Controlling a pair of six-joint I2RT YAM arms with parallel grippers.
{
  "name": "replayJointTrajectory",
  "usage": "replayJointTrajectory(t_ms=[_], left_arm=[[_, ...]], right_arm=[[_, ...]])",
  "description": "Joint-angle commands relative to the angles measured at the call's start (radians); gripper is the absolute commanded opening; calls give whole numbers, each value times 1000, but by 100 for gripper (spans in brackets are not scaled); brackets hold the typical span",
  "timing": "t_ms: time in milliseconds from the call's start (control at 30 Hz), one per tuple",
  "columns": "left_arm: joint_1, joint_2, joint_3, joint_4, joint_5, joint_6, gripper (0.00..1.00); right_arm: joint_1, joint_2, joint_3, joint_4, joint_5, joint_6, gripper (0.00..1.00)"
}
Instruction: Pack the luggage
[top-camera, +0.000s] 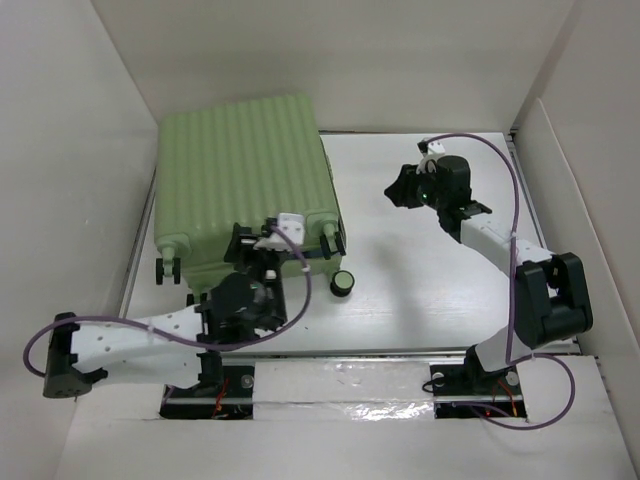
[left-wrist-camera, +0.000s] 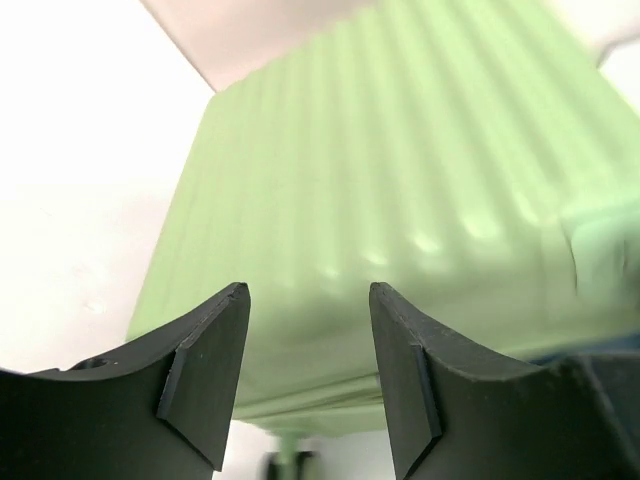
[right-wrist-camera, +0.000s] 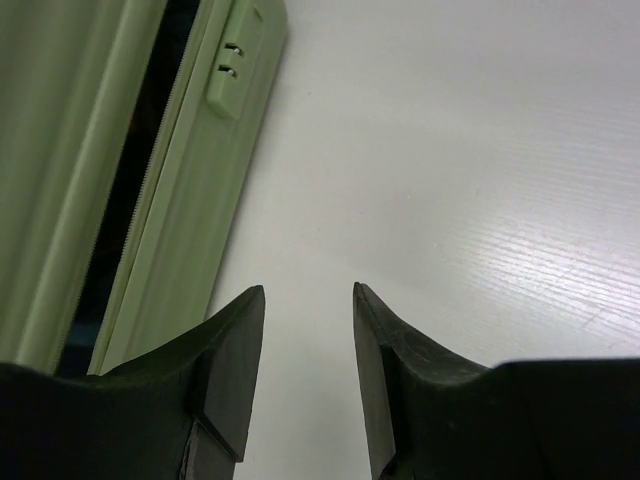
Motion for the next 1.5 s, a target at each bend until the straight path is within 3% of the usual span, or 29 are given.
replayJointTrajectory(t_ms=[0,67,167,200,267,300,367,400,433,533,600,633,667,700,733,800,833,933,967,1067,1100,1200,1300,1467], left_arm=[[-49,-80,33,271,-222,105,48],[-138,-89,40,257,-220,104,47],[-174,-96,109,246,-208,36,44],[-156,-100,132,202,-182,-53,40],[-75,-138,198,148,-139,-190,34],[-60,-151,216,87,-84,-311,25],[-60,-175,293,-2,-46,-423,16],[-60,-180,321,-80,-8,-515,4],[-60,-178,362,-89,8,-525,0],[-51,-97,413,-41,-7,-414,0],[-24,5,436,-85,20,-431,0],[62,47,503,-200,64,-547,0],[135,176,601,-455,167,-747,0],[261,258,709,-953,534,-1180,0],[453,330,821,-1011,695,-1238,0],[510,429,820,-930,726,-1274,0],[524,424,772,-876,734,-1278,0],[702,333,715,-743,899,-1317,4],[868,302,726,-769,943,-1340,5],[1174,238,695,-864,1179,-1422,7],[1364,217,672,-864,1280,-1447,8],[1617,156,573,-826,1378,-1441,12],[1723,217,582,-878,1438,-1398,12],[1734,329,527,-904,1436,-1360,11]], right_arm=[[-3,-28,-13,82,13,32,46],[-3,-25,-14,83,21,34,42],[-3,-22,-14,86,9,35,30],[-3,-22,-16,94,3,35,19],[-3,-27,-24,108,-17,37,10],[-3,-34,-25,115,-17,37,4],[7,-42,-27,115,-13,26,2],[18,-48,-25,115,-8,23,0],[32,-51,-25,117,-5,16,0],[58,-47,-19,117,3,6,0],[69,-39,-8,114,4,6,0],[69,-33,-5,112,4,3,0],[69,-33,-7,111,6,-1,0],[69,-36,-5,105,15,-4,0],[69,-37,-5,98,23,-7,0],[69,-56,-5,80,59,-23,0],[78,-62,-5,75,67,-30,0],[78,-65,-2,66,82,-44,0],[78,-60,1,65,82,-44,0],[78,-28,6,78,49,-29,0],[78,-14,6,88,38,-26,0],[78,-2,-4,117,23,-4,0],[69,4,-5,129,7,5,0],[69,-4,-8,131,15,5,0]])
